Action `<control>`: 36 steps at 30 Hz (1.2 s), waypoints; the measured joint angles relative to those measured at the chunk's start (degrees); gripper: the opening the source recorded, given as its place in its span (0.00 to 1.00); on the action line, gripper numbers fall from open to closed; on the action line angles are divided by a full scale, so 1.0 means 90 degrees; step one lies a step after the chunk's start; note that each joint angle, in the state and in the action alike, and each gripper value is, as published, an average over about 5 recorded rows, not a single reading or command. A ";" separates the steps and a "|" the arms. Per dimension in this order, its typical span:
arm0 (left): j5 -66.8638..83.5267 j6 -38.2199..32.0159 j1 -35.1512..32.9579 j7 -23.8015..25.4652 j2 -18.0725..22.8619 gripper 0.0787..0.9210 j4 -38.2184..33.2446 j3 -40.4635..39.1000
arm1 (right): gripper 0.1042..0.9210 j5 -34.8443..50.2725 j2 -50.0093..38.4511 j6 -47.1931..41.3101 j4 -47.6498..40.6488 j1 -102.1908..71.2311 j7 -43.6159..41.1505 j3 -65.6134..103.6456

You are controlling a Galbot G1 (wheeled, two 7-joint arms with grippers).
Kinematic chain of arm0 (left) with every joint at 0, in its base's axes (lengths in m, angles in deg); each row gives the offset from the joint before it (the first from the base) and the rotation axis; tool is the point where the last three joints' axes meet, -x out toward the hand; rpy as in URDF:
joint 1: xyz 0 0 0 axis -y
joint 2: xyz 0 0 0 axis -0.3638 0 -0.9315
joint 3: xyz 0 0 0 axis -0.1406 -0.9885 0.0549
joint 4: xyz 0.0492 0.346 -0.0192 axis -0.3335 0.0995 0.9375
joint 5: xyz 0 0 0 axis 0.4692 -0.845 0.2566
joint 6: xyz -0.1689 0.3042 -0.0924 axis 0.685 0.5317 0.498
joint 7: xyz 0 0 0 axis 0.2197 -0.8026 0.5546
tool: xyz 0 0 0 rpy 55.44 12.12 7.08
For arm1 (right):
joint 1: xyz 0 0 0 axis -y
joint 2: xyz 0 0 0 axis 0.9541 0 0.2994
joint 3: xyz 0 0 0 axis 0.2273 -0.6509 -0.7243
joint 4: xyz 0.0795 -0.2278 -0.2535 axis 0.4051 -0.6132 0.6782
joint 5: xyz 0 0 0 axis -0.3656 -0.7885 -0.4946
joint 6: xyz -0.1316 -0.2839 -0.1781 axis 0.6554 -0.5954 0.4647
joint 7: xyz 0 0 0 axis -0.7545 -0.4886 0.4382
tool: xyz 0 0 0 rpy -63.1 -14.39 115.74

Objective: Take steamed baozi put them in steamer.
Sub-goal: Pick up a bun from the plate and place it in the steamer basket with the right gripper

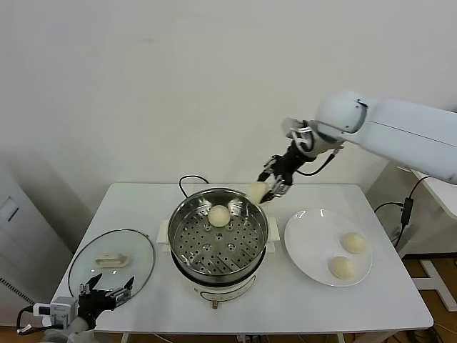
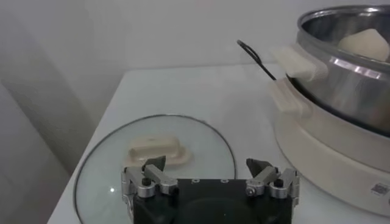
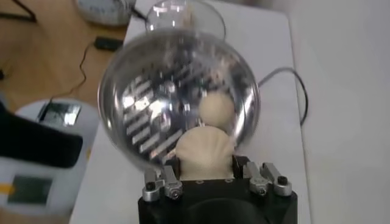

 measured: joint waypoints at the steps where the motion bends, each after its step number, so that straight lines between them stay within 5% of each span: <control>1: -0.0002 0.0001 -0.0003 -0.0003 0.0007 0.88 -0.0003 0.0004 | 0.52 0.0065 0.0078 -0.0059 0.0022 -0.0036 0.0104 0.0015; 36: -0.0056 -0.0002 -0.0244 -0.0025 0.0234 0.88 -0.0174 0.0178 | 0.52 0.0170 0.2086 -0.1176 -0.0440 -0.1948 0.2236 0.0401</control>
